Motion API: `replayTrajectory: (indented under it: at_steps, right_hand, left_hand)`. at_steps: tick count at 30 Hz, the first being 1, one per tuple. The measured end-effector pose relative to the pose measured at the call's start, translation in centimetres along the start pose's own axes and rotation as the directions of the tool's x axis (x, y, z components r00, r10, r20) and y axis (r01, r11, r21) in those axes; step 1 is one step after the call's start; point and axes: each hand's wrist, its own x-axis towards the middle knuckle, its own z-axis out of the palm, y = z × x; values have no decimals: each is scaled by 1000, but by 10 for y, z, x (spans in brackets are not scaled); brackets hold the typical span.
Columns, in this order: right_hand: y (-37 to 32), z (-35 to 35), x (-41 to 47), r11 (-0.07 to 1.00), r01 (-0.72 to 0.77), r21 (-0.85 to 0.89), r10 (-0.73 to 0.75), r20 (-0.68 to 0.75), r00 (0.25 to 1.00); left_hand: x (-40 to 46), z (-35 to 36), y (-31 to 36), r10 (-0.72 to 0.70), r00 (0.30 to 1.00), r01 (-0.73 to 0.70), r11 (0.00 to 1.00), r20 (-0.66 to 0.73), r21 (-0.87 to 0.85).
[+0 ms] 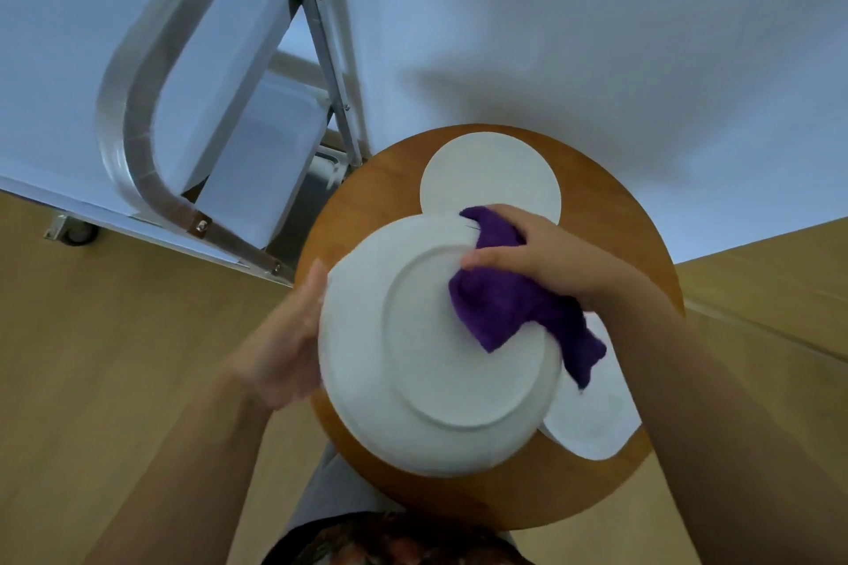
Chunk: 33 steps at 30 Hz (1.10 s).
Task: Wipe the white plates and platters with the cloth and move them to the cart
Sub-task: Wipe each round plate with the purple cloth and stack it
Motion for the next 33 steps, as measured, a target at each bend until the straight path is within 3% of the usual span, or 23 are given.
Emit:
replayTrajectory:
  at_steps: [2,5,10,14,19,24,27,30,33]
  right_hand:
    - [-13,0,5,993,23,-118,-19,31,999]
    - [-21,0,11,987,36,-154,-49,-84,995]
    - [5,15,3,999,-39,12,40,-223,974]
    - [17,43,3,992,-117,46,125,-429,895]
    - [13,86,-10,963,-35,269,194,-593,781]
    - [8,113,-15,857,92,507,262,-582,770]
    - [7,86,-7,855,78,513,267,-565,781]
    - [-4,66,6,880,35,473,256,-536,805]
    - [-15,72,9,905,182,385,61,-540,840]
  left_hand:
    - [6,1,7,-25,998,23,999,55,35]
    - [15,1,8,10,1000,-10,995,5,103]
    - [16,17,9,141,983,-134,989,-120,66]
    - [20,36,0,253,941,-248,967,-224,49]
    - [28,62,-14,336,827,-306,942,-450,140]
    - [32,82,-32,471,716,-226,855,-515,467]
    - [28,78,-36,499,738,-110,753,-454,649]
    - [23,77,-42,494,779,-77,687,-387,722]
    - [25,78,-36,496,770,-101,715,-401,691]
